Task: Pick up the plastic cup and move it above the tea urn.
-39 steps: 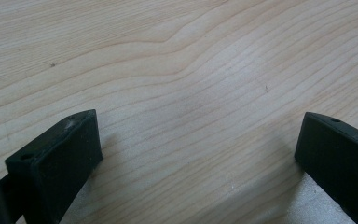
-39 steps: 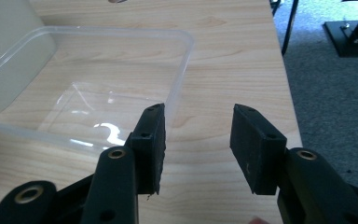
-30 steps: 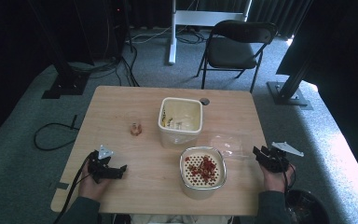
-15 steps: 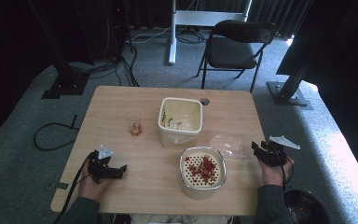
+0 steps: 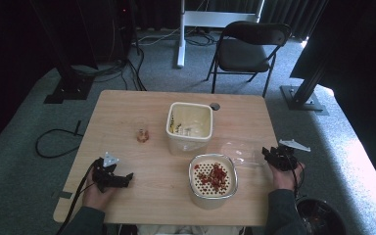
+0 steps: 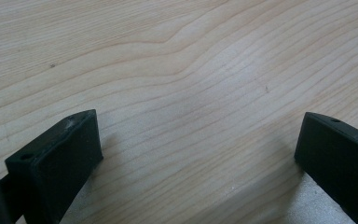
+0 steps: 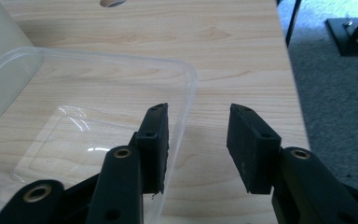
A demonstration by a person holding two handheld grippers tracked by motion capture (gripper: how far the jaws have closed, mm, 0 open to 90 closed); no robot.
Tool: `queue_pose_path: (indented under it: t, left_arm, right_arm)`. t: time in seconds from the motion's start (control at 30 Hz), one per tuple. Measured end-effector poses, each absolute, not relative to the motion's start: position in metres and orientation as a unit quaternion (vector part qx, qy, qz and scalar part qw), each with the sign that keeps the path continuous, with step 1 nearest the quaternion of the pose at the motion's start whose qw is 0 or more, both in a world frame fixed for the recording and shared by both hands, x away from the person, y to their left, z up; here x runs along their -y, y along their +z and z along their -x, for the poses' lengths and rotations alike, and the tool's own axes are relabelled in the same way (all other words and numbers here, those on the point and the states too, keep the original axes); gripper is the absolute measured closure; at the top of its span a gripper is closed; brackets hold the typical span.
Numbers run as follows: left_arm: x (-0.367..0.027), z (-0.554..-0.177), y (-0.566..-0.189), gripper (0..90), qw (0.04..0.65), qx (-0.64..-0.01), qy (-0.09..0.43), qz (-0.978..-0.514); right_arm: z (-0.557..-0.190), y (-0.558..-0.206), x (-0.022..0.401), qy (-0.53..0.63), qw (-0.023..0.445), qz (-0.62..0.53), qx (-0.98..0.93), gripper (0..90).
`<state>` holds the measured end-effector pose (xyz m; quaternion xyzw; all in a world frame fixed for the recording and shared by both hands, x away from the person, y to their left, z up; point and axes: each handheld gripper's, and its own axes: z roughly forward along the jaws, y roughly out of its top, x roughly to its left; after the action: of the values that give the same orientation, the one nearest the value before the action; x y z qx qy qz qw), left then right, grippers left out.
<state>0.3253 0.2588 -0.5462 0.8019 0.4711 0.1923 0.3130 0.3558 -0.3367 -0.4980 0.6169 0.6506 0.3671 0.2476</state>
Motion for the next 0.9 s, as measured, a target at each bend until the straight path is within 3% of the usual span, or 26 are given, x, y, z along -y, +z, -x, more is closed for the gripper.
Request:
queue_pose_path:
  t: [0.33, 0.63, 0.9]
  left_arm:
    - [-0.259, -0.325, -0.546, 0.9, 0.313, -0.471, 0.192, -0.802]
    - [-0.259, -0.325, -0.546, 0.9, 0.313, -0.471, 0.192, -0.802]
    - [-0.259, -0.325, -0.546, 0.9, 0.313, -0.472, 0.192, -0.802]
  right_arm:
    - [-0.369, -0.507, 0.332, 0.350, 0.212, -0.633, -0.657, 67.7]
    - [-0.372, -0.504, 0.330, 0.343, 0.205, -0.641, -0.655, 85.6]
    - [-0.368, -0.491, 0.335, 0.372, 0.215, -0.647, -0.629, 87.0]
